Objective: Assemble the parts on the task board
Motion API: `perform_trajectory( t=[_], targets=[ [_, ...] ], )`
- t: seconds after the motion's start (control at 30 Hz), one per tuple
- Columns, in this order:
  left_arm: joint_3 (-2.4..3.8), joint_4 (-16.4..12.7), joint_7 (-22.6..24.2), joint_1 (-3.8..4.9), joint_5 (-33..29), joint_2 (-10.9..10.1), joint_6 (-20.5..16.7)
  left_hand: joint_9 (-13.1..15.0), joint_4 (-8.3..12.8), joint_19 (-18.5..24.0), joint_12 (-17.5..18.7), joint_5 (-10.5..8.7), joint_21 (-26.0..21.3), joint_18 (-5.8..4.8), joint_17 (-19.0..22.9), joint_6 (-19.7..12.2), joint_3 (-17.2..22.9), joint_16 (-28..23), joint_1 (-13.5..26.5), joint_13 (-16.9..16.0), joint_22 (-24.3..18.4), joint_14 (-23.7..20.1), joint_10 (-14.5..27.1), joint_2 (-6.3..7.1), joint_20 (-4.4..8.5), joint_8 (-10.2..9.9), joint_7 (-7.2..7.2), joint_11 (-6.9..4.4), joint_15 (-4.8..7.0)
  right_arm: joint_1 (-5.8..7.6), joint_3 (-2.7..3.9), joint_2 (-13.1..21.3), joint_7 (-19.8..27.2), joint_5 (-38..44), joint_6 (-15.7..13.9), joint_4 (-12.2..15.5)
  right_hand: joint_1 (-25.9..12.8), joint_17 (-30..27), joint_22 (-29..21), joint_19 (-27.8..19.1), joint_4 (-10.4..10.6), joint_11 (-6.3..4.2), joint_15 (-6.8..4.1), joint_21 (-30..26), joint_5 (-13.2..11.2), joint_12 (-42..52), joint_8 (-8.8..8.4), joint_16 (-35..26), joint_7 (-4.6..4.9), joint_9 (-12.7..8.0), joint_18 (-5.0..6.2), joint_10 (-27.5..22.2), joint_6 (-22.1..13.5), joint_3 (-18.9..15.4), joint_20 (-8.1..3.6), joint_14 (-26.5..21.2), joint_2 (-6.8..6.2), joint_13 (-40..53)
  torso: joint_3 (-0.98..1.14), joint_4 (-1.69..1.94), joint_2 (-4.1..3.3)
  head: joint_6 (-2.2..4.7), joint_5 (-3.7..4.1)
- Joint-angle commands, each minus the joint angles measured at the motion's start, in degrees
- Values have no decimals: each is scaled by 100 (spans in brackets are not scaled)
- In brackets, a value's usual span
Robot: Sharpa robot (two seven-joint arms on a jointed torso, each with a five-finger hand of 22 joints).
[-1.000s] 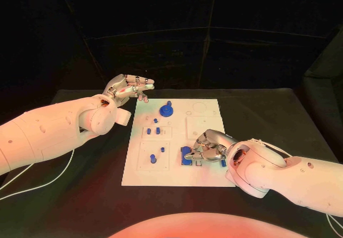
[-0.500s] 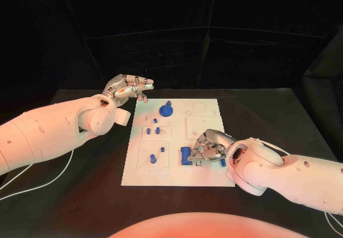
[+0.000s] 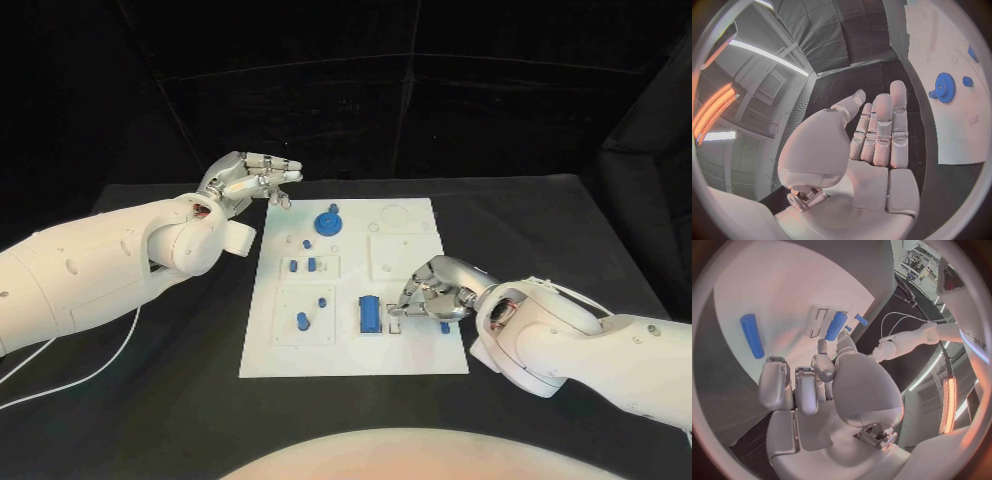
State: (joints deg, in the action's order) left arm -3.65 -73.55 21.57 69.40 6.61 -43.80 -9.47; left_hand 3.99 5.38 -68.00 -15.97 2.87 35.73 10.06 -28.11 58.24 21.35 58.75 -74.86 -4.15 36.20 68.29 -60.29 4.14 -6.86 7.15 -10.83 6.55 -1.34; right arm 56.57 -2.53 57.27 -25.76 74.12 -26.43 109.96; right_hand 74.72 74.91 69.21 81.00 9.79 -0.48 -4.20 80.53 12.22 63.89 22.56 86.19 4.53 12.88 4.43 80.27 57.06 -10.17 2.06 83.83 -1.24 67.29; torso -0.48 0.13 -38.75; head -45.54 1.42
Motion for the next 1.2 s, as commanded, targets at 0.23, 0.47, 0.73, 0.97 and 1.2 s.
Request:
perform_trajectory(
  t=[0.23, 0.47, 0.73, 0.97, 1.2],
  targets=[
    [-2, -8, 33, 8, -17, 19, 31, -1, 5, -2, -34, 1, -39, 39, 8, -41, -41, -19, 14, 7, -7, -38, 26, -40, -25, 20, 6, 0, -17, 96, 4, 805, 386, -326, -50, 124, 323, 679, 61, 31, -190, 89, 63, 27, -129, 81, -257, 25, 70, -93, -44, 52, -101, 114, 50, 456, 306, 98, -6, -5, -4, 23, 210],
    [-5, 3, 44, 7, -17, 40, 39, -1, 5, -2, -34, 1, -39, 39, 8, -41, -41, -19, 14, 7, -7, -38, 26, -40, -25, 20, 6, 0, -17, 104, 1, 1005, -2, 278, 459, 73, 77, 640, 48, 23, -103, 87, 71, 19, -89, -23, -348, 6, 57, -110, -39, 46, 32, -94, 70, 446, 199, 33, 10, -37, 7, 28, 298],
    [-13, 15, 45, 7, -17, 49, 53, -1, 5, -2, -34, 1, -39, 39, 8, -41, -41, -19, 14, 7, -7, -38, 26, -40, -25, 20, 6, 0, -17, 98, -3, 913, -373, 696, 919, -25, -101, 605, 34, 15, 9, 61, 50, 8, 23, -99, -398, -15, 23, -104, -36, 44, 157, -289, 57, 438, 161, -5, 4, -3, -1, 34, 329],
    [-27, 18, 43, 6, -17, 46, 60, -1, 5, -2, -34, 1, -39, 39, 8, -41, -41, -19, 14, 7, -7, -38, 26, -40, -25, 20, 6, 0, -17, 86, -6, 722, -528, 798, 1177, -134, -188, 608, 22, 8, 91, 58, 46, -3, -10, -116, -436, -16, 15, -101, -33, 43, 180, -390, 51, 439, 124, -3, 9, -7, -6, 36, 298],
    [-42, 22, 40, 5, -17, 38, 64, -1, 5, -2, -34, 1, -39, 39, 8, -41, -41, -19, 14, 7, -7, -38, 26, -40, -25, 20, 6, 0, -17, 74, -7, 636, -582, 875, 1273, -176, -149, 646, 54, 21, 87, 48, 40, 11, 30, -69, -427, 0, 2, -87, -39, 61, 225, -402, 46, 447, 120, 43, 3, -11, -8, 33, 298]
  ],
)
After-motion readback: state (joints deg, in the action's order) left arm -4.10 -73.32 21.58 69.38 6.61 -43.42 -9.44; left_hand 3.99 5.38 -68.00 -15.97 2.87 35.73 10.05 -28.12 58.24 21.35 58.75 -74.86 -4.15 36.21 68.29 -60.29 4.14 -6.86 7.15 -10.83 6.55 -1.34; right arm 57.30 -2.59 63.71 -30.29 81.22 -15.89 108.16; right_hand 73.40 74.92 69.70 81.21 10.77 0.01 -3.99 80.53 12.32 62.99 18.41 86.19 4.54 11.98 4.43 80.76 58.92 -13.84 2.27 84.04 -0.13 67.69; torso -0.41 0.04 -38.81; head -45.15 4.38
